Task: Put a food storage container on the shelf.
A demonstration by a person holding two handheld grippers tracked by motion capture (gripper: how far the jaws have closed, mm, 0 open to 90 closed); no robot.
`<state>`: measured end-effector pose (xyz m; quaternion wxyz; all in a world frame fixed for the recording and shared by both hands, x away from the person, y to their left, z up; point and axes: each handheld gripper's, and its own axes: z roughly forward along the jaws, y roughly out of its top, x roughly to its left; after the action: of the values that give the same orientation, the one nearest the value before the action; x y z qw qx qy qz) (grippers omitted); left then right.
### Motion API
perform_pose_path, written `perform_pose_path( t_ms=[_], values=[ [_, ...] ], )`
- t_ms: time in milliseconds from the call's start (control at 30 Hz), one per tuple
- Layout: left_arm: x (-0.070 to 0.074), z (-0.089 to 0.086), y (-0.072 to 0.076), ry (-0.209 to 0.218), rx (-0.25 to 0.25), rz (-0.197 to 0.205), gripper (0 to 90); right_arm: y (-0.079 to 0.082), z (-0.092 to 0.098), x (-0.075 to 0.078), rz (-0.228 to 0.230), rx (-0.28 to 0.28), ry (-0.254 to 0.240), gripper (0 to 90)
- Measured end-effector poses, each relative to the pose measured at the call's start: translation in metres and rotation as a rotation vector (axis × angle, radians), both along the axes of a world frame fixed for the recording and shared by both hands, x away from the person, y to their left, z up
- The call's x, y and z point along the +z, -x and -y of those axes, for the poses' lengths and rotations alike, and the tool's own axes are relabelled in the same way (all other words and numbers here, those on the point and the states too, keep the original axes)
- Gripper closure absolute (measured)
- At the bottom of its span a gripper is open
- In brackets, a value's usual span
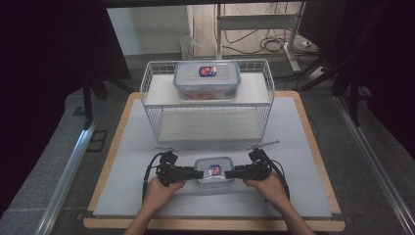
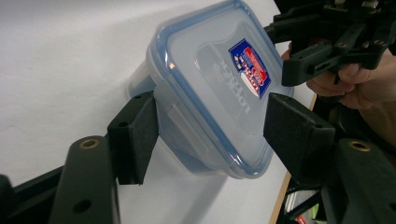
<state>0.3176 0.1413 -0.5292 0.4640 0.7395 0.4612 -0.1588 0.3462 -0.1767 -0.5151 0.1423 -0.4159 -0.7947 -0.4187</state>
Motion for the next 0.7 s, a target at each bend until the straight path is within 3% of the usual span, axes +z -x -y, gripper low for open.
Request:
perform_pose_path(
  t_ms=[67,200,367,700],
  values=[
    [0.000,-0.001,0.001,-0.010,0.005,-0.006,40.9,-0.002,0.001,0.000,-0.012,0.001,-0.011,38.3],
    [0.000,-0.005,0.003,0.023,0.005,-0.013,49.2,-0.003,0.006,0.001,-0.038,-0.006,-0.061,48.0],
    [0.000,-0.010,0.010,0.064,0.003,-0.010,55.0,0.001,0.010,0.002,-0.050,-0.007,-0.086,53.2],
    [-0.003,-0.010,0.019,0.095,0.013,0.024,56.4,0.014,0.017,0.001,-0.038,-0.012,-0.118,55.9]
  ],
)
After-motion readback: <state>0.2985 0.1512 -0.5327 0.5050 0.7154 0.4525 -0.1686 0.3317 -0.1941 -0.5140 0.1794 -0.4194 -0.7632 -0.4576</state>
